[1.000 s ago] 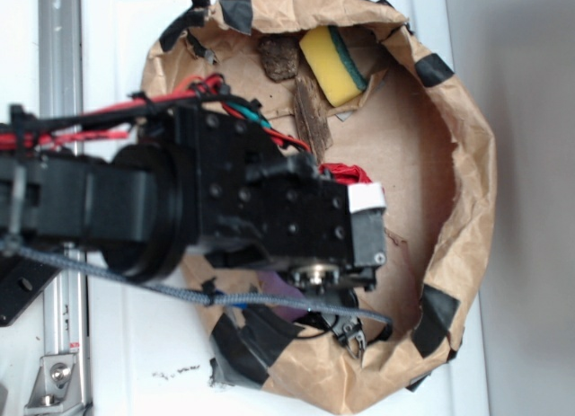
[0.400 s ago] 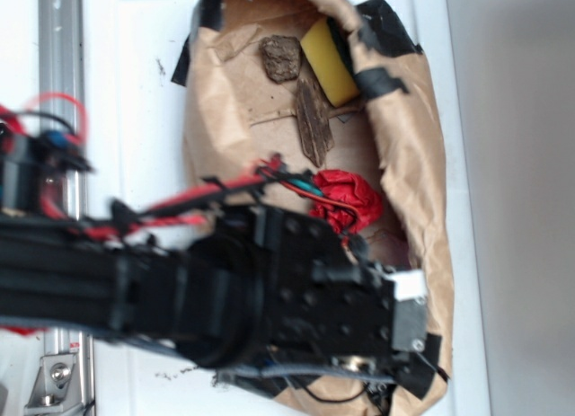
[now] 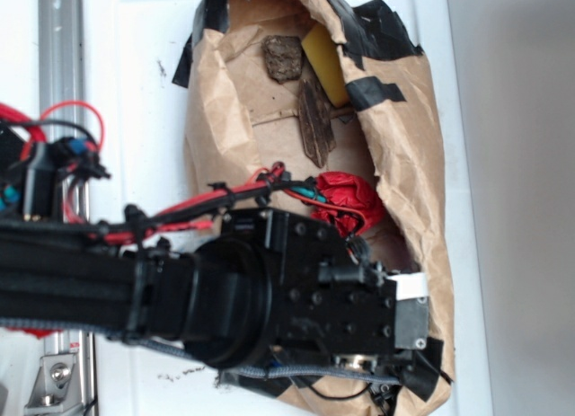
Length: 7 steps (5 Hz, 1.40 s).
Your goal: Grab the yellow duck.
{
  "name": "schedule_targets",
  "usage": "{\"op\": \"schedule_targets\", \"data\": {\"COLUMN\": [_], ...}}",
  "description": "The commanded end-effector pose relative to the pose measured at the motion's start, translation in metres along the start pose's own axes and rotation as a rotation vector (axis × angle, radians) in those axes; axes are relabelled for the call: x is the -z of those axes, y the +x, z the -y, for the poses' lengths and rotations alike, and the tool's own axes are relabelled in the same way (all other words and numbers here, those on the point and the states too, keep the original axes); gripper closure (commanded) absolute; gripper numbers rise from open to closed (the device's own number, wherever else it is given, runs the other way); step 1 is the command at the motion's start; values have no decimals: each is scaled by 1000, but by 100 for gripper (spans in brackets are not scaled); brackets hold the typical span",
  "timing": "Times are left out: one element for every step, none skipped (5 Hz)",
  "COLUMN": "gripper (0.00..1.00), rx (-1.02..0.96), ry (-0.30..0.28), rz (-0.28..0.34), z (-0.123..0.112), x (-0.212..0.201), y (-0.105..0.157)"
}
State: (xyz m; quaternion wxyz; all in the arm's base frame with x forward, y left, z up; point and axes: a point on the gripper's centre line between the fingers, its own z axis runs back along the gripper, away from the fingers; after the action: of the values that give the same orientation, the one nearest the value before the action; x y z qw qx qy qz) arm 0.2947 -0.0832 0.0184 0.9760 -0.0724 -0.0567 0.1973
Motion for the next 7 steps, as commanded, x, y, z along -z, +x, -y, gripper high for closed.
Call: {"op": "schedule_targets", "data": {"gripper": [100,100,100,100,100,100,100], "rx": [10,-20,-84,-148,-81,63,201], "ry": [-22,-24,-5,-35,-15,8,65], "rz": [80,118,159,195,196,205,167], "z": [-15,-27,-47,-65,-64,-66,-66], "x": [-6,-20,-33,-54,-82,-134,-174], "y": [8,10,12,12,9,8,10]}}
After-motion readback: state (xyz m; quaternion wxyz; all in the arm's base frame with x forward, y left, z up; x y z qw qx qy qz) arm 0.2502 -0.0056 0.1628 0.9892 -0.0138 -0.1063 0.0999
